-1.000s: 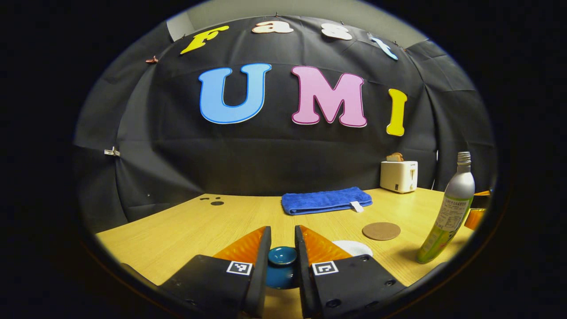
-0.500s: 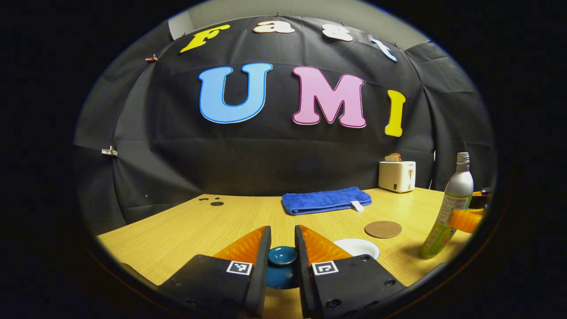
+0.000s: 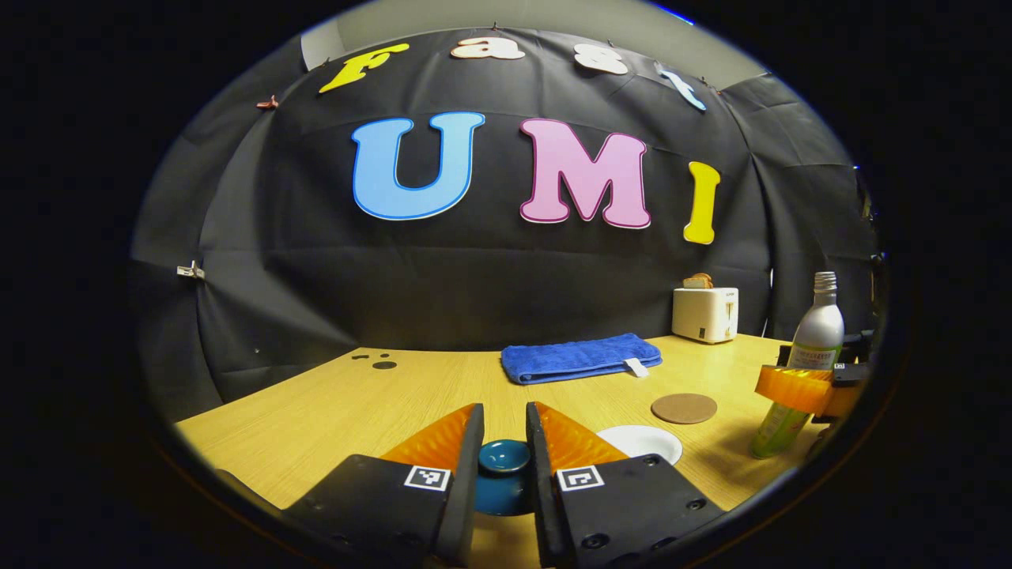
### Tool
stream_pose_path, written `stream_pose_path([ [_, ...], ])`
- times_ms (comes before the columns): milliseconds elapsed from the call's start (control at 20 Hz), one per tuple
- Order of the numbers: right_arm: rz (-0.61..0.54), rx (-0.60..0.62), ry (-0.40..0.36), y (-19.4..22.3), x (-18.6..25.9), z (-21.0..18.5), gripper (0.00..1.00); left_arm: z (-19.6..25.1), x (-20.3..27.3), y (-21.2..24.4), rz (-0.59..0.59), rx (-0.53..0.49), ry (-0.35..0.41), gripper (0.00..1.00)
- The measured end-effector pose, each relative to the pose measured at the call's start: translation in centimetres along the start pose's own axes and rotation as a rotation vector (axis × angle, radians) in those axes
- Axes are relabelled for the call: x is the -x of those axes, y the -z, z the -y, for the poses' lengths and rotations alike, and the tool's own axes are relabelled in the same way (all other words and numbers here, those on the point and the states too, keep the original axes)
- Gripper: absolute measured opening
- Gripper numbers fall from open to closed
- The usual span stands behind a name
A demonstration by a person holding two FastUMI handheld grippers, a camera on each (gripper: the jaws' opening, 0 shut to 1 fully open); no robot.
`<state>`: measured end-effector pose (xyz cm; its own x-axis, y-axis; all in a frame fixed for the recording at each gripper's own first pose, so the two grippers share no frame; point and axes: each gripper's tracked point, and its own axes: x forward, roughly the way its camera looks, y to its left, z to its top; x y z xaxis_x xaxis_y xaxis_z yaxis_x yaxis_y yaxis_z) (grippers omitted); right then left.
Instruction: Open the teacup lid with one hand, grasp the water bottle and pour water into the teacup with the other hand; after pouring, place the water bottle on the coaster and then close the teacup lid.
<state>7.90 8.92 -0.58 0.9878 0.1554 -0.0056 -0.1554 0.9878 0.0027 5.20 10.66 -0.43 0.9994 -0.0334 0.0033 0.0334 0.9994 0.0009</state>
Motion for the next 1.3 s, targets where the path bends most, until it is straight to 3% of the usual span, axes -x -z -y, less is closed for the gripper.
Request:
stream_pose_path([
  [50, -0.006, 0.0, -0.002, 0.2, -0.1, 0.0, 0.84, -0.4, -0.1, 0.1, -0.001, 0.001, -0.005, 0.35],
  [400, -0.001, 0.002, -0.01, 0.0, -0.3, -0.1, 0.82, -1.7, -0.2, 0.1, 0.0, 0.001, -0.007, 0.35],
  [650, -0.03, 0.122, -0.004, -1.0, -1.9, 0.9, 0.79, -3.1, -0.3, 0.1, 0.0, 0.0, -0.025, 0.35],
  [950, 0.002, 0.55, -0.006, -4.6, -4.6, 1.7, 0.79, -5.6, -0.1, 0.3, -0.001, 0.0, -0.066, 0.35],
  [1100, -0.008, 0.705, -0.038, -3.9, -5.8, 1.5, 0.78, -6.6, 0.1, 0.3, -0.001, 0.001, -0.083, 0.35],
  [1150, -0.019, 0.807, -0.043, -3.1, -6.5, 1.6, 0.79, -6.4, 0.1, 0.4, -0.002, 0.001, -0.075, 0.35],
  [1300, 0.002, 0.96, -0.043, -2.8, -7.3, 0.7, 0.78, -5.8, 0.1, 0.3, 0.0, 0.0, -0.042, 0.35],
])
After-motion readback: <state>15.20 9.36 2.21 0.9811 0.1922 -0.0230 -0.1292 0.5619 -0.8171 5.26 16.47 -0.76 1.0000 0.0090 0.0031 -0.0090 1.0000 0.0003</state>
